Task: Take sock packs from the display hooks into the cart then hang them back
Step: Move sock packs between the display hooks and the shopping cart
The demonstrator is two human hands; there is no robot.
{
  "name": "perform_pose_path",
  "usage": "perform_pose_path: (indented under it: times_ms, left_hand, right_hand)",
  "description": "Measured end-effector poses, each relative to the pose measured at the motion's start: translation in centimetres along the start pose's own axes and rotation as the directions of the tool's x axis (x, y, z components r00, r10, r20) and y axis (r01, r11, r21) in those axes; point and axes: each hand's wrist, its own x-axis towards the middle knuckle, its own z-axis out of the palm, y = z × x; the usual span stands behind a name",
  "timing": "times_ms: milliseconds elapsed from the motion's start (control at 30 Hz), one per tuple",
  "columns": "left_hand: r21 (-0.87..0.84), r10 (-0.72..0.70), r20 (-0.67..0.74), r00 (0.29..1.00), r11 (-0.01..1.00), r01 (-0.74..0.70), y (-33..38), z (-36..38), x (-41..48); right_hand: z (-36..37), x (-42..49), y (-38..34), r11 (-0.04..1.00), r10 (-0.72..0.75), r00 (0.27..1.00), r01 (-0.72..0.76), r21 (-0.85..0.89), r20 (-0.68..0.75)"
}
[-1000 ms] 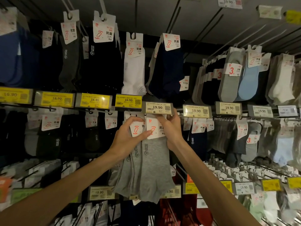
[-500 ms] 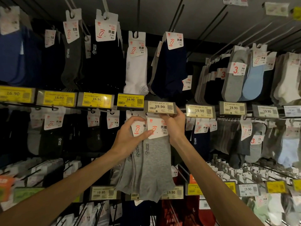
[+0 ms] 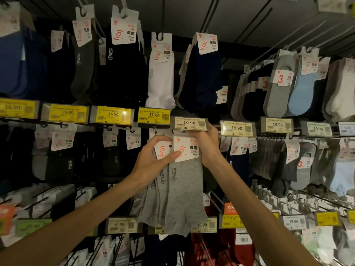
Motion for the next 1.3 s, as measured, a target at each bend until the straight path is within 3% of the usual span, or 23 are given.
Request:
perform_pose_path:
  times_ms: [200,300,400,533,700,1033,1300]
  left_hand:
    - [0.001,-0.009,-0.002,1.0,1.0,0.009,-0.1,-0.1,0.1]
    - [0.03,-0.022,-0.027,0.999,0.999,0.023,-0.6,-0.1,0.1]
    - [0.05,-0.017,-0.043,0.999,0.999,0.019,-1.2,-0.3,0.2]
    - [0.042,-0.023,-0.038,0.999,0.999,0.025,-1.9,-0.6,0.3]
    - [0.229,0.044,-0.037,0.998,0.973,-0.034,-2.6,-1.8,-0.5]
    - [0.341,0.03,-0.072,0.997,0.94,-0.004,-3.6,-4.4,-0.3]
    - [0.279,-0.015,0.007,1.0,0.96,0.013,-3.7,-3.8,-0.6]
  right_hand:
    - [0.1,-0.1,0.3,0.992,-0.077,0.997,0.076,-0.096,-0.005]
    - [0.1,-0.9,1.6,0.961,-0.143,0.987,0.157,-0.228,0.076]
    - [-0.7,-2.7,3.5,0.944,-0.2,0.964,0.238,-0.229,0.176]
    - [-2.0,-4.2,5.1,0.916,-0.244,0.95,0.292,-0.275,0.196]
    - [-2.2,-3.0,5.8,0.904,-0.226,0.954,0.281,-0.323,0.198]
    - [-0.8,3.5,10.6,0.821,-0.101,0.989,0.147,-0.552,0.112]
    - [-0.3,5.8,12.9,0.715,0.23,0.958,-0.049,-0.697,0.168]
